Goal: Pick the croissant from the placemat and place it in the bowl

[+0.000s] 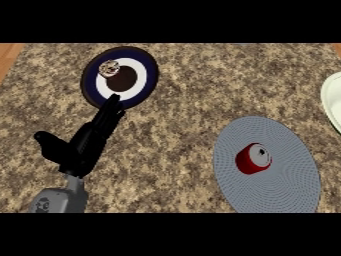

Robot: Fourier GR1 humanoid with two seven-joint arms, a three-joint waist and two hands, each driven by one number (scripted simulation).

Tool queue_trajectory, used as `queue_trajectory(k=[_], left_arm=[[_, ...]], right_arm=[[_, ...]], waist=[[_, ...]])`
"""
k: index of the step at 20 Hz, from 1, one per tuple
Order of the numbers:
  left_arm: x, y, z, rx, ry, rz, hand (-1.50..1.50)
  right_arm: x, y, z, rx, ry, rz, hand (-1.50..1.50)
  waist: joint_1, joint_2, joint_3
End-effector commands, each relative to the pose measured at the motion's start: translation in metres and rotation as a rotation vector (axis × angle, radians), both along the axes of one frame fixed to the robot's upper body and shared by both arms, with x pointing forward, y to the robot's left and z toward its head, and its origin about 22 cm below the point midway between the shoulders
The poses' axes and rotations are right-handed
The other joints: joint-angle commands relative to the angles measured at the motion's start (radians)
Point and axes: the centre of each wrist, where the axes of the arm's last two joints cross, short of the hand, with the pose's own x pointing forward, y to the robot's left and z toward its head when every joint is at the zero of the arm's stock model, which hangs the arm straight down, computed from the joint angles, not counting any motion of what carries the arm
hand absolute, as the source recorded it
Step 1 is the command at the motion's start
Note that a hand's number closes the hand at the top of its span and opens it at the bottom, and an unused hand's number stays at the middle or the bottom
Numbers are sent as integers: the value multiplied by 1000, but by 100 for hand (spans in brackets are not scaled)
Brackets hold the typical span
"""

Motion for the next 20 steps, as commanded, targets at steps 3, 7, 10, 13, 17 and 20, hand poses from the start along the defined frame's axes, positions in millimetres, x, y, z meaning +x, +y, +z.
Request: queue_trajectory(k=[3,7,10,13,17,20], left_arm=[[-5,-1,-3,1,11,-12,0],[-3,6,-3,-16,-3,-13,0],[-1,3,1,13,-4,-41,0],[-1,-17,4,-1,-11,-36,0],[-9,-15,-2,-8,0,-43,0],[2,-8,8,6,6,-4,0]], right_arm=[[22,-46,-47,-70,71,-39,150],[29,-62,-65,37,251,-150,150],[43,-54,-80,124,240,-197,-150],[33,-78,-80,205,162,-124,-150],[42,-76,-71,335,29,-86,-150],[40,-70,-83,485,-253,-39,-150]], waist=[[11,4,1],[23,8,1],[26,8,2],[25,10,3],[33,11,4],[-4,0,5]])
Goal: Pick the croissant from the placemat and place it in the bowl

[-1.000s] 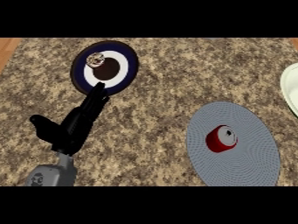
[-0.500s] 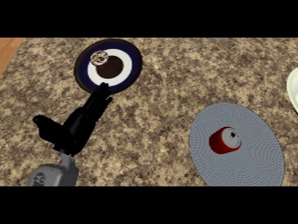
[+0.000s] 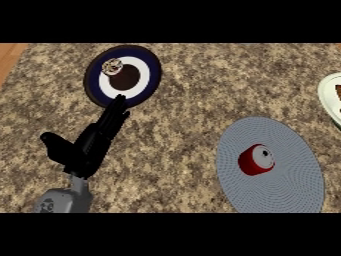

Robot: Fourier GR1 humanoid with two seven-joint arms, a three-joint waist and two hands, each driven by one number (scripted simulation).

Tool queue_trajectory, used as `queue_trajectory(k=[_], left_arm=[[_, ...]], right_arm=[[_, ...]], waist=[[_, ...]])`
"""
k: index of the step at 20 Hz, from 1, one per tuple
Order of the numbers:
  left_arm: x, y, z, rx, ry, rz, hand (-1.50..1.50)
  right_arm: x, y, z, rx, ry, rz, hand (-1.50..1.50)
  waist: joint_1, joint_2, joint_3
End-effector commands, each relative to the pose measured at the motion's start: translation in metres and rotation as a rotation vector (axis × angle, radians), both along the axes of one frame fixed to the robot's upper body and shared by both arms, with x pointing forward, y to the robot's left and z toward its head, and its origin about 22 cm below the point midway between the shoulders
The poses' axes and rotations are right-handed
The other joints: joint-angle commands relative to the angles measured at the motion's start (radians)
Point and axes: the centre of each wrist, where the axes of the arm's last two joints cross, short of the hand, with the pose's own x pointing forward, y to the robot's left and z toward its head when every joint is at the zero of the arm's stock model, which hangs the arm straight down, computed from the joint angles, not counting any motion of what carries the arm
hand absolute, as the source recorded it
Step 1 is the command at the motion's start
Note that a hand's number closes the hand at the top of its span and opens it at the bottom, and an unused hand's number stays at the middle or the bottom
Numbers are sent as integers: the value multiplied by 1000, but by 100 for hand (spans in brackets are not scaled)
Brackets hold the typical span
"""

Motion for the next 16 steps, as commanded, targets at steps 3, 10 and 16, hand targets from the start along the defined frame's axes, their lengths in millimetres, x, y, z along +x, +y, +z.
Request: queue_trajectory(k=[3,10,16], left_arm=[[-2,17,-3,5,5,36,0],[-7,19,-5,4,30,60,0],[-10,37,-12,9,54,108,0]], right_arm=[[-5,-7,7,209,-475,40,-150],[-48,-28,-14,295,-685,211,-150],[-113,-45,-25,329,-762,264,-150]], waist=[[-41,-17,-1],[-73,-30,-6],[-120,-41,-10]])
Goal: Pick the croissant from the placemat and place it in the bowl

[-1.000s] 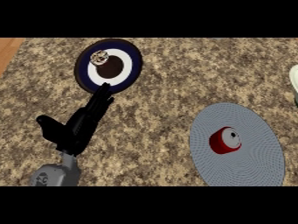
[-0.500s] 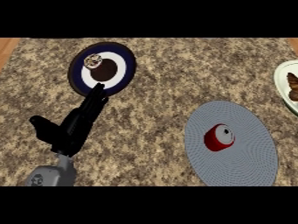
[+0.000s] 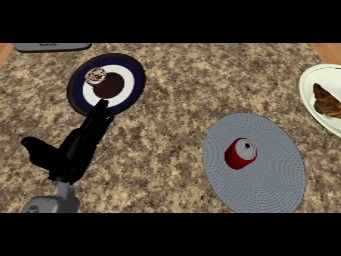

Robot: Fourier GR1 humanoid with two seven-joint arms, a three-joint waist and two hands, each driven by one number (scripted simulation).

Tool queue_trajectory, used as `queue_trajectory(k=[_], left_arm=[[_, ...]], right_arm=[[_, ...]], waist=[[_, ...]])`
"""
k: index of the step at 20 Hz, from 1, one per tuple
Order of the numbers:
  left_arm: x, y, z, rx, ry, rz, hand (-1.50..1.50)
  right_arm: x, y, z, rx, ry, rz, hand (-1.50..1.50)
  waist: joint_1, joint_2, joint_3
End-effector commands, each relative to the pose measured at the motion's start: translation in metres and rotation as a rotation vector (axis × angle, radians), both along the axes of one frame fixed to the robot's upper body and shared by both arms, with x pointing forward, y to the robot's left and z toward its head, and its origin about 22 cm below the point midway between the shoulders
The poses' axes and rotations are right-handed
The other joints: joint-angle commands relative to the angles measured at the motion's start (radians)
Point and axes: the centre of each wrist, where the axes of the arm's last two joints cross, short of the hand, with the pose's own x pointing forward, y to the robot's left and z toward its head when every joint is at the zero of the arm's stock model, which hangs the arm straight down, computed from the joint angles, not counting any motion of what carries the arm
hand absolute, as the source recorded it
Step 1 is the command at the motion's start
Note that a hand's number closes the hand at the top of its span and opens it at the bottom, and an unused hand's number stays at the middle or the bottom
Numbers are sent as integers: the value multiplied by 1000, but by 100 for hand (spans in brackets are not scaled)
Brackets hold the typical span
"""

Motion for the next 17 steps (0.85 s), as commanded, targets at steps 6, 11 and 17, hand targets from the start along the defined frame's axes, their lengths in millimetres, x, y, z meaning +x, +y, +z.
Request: queue_trajectory(k=[6,11,17], left_arm=[[-7,16,-5,2,2,71,0],[-13,28,-5,23,1,92,0],[-10,23,7,2,-9,68,0]], right_arm=[[-121,3,-52,-35,-65,109,150],[-230,22,-90,-24,-20,115,150],[-334,71,-120,59,102,163,150]], waist=[[-65,-10,-4],[-82,-4,-4],[-59,6,3]])
